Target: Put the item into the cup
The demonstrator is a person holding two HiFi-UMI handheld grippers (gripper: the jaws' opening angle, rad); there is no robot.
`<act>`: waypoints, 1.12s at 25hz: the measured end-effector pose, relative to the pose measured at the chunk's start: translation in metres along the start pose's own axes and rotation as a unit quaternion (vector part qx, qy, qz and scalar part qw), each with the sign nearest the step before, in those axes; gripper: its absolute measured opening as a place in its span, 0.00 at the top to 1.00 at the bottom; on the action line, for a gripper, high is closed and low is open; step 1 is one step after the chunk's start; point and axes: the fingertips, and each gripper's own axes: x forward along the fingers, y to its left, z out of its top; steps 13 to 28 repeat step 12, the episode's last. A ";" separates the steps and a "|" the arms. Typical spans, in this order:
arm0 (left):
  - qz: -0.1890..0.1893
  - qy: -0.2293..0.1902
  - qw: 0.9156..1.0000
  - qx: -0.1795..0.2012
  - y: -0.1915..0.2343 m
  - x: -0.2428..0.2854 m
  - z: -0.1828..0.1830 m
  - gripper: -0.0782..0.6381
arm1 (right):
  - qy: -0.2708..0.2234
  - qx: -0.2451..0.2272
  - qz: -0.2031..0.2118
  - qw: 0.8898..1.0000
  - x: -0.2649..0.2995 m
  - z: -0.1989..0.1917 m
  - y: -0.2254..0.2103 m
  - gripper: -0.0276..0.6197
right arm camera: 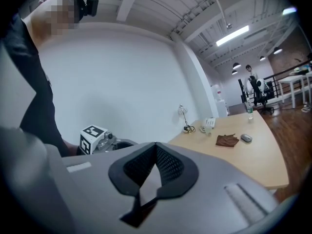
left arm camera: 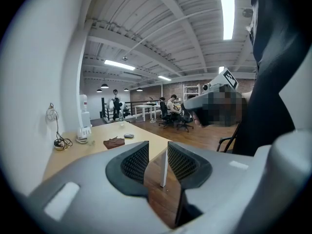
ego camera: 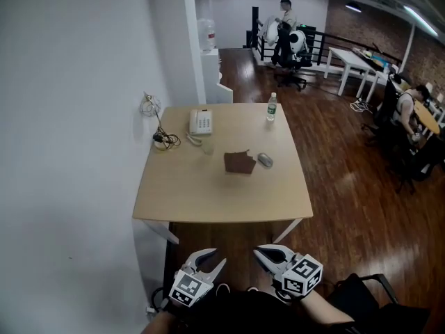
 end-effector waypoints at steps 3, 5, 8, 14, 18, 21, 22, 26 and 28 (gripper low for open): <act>-0.004 -0.006 1.000 0.005 0.005 -0.003 0.002 0.73 | -0.006 -0.004 -0.002 1.000 0.005 0.004 0.001 0.95; -0.006 -0.008 1.000 0.006 0.007 -0.002 0.001 0.73 | -0.009 -0.010 -0.003 1.000 0.007 0.007 0.002 0.95; -0.009 -0.010 1.000 0.008 0.010 -0.001 0.000 0.73 | -0.008 -0.015 -0.006 1.000 0.010 0.011 0.002 0.95; -0.014 -0.008 1.000 0.014 0.010 -0.001 0.003 0.73 | -0.009 -0.017 -0.007 1.000 0.009 0.014 0.003 0.95; -0.014 -0.008 1.000 0.014 0.010 -0.001 0.003 0.73 | -0.009 -0.017 -0.007 1.000 0.009 0.014 0.003 0.95; -0.014 -0.008 1.000 0.014 0.010 -0.001 0.003 0.73 | -0.009 -0.017 -0.007 1.000 0.009 0.014 0.003 0.95; -0.014 -0.008 1.000 0.014 0.010 -0.001 0.003 0.73 | -0.009 -0.017 -0.007 1.000 0.009 0.014 0.003 0.95; -0.014 -0.008 1.000 0.014 0.010 -0.001 0.003 0.73 | -0.009 -0.017 -0.007 1.000 0.009 0.014 0.003 0.95; -0.014 -0.008 1.000 0.014 0.010 -0.001 0.003 0.73 | -0.009 -0.017 -0.007 1.000 0.009 0.014 0.003 0.95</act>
